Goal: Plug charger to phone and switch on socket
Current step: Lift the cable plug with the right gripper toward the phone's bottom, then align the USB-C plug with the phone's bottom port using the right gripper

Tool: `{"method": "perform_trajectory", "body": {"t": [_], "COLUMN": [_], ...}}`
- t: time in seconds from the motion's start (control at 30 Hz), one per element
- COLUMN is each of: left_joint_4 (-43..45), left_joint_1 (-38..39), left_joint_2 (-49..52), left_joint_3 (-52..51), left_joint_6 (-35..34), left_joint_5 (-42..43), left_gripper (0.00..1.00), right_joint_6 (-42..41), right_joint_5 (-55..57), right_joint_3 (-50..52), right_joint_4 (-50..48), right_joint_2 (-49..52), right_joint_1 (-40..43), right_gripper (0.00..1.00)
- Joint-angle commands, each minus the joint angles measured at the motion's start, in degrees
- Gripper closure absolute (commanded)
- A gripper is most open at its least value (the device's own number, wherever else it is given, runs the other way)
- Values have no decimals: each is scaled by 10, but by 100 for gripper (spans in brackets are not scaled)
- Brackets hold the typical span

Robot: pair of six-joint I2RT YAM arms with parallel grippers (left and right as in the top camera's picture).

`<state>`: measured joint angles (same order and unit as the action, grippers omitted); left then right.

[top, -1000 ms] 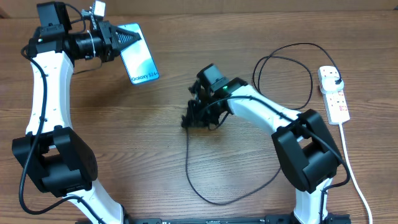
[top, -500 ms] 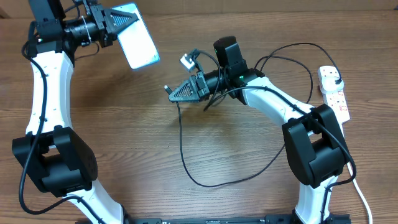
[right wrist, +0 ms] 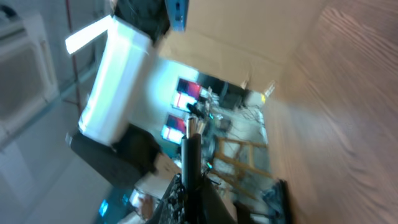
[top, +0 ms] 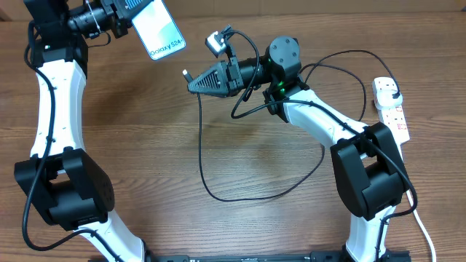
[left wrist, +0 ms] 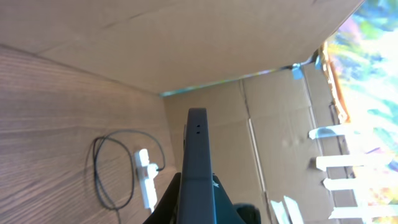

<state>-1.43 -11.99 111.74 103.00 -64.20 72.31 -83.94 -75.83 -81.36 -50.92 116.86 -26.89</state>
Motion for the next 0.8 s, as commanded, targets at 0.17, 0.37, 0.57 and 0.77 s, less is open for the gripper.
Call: {"method": "perform_trajectory", "body": {"t": [0.17,0.37,0.57,0.77], "left_joint_4": [35,35,37,37], "left_joint_1": [28,38,37,35], "left_joint_2": [-14,-14,-14,-14], "left_joint_3": [7,7,7,7], "left_joint_6": [-66,-65,-64,-43], "left_joint_5": [-8,-9,-9,-10], "left_gripper": [96,96,96,96], "right_joint_6": [-199,-213,-213,-213], "right_joint_5": [89,94,101,102], "right_joint_3": [-9,-9,-9,-9], "right_joint_4": [-86,-103,-103,-104], "right_joint_2": [-18,-18,-18,-18], "right_joint_1": [0,0,0,0], "right_gripper": [96,96,96,96]}}
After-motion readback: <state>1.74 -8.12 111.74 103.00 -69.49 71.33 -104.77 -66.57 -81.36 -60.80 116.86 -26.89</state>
